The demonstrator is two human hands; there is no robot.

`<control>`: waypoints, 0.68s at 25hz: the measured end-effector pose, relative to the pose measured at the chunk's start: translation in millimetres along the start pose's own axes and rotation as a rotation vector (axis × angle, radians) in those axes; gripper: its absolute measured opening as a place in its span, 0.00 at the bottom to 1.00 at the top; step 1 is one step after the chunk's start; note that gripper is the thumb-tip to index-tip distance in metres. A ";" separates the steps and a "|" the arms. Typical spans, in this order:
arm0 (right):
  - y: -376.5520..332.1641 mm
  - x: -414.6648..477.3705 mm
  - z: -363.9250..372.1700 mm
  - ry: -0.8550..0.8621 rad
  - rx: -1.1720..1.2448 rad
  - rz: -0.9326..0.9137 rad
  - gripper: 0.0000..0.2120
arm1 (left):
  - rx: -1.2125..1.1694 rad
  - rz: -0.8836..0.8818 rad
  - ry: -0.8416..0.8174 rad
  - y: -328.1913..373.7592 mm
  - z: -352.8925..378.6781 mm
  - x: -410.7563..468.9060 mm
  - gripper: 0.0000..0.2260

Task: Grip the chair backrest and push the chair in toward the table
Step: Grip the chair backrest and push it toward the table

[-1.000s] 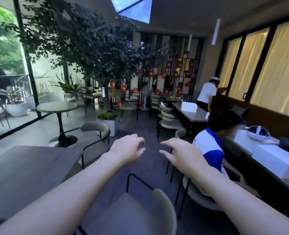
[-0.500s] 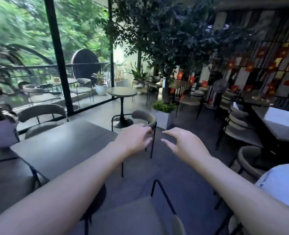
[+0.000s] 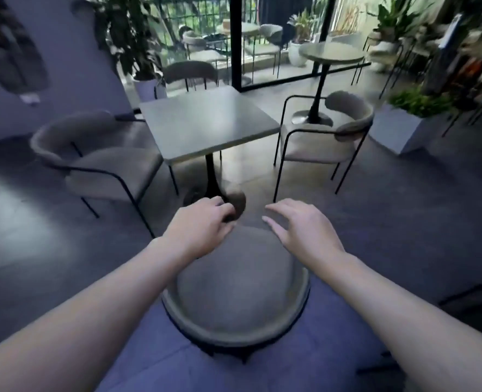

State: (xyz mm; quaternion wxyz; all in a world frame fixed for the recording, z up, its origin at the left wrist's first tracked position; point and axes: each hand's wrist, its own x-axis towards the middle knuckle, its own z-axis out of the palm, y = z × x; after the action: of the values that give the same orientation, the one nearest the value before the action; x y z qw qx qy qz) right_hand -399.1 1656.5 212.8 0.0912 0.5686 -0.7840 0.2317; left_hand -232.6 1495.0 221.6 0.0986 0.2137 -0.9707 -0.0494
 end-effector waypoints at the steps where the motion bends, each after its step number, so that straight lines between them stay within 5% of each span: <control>1: -0.4 -18.2 18.0 -0.026 0.027 -0.021 0.12 | 0.005 -0.008 -0.016 2.0 18.7 -17.5 0.14; 13: -7.0 -168.1 148.7 -0.353 0.101 -0.100 0.17 | -0.030 -0.112 -0.347 18.3 158.5 -150.2 0.23; 17: 3.0 -170.0 161.6 -0.464 0.005 -0.198 0.16 | 0.026 -0.085 -0.421 23.2 167.3 -148.2 0.17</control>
State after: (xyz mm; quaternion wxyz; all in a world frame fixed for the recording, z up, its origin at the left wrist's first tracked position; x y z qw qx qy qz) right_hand -325.2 1726.2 1.3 -0.0704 0.6808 -0.7239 0.0871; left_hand -145.7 1587.8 36.2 -0.1113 0.2405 -0.9606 -0.0844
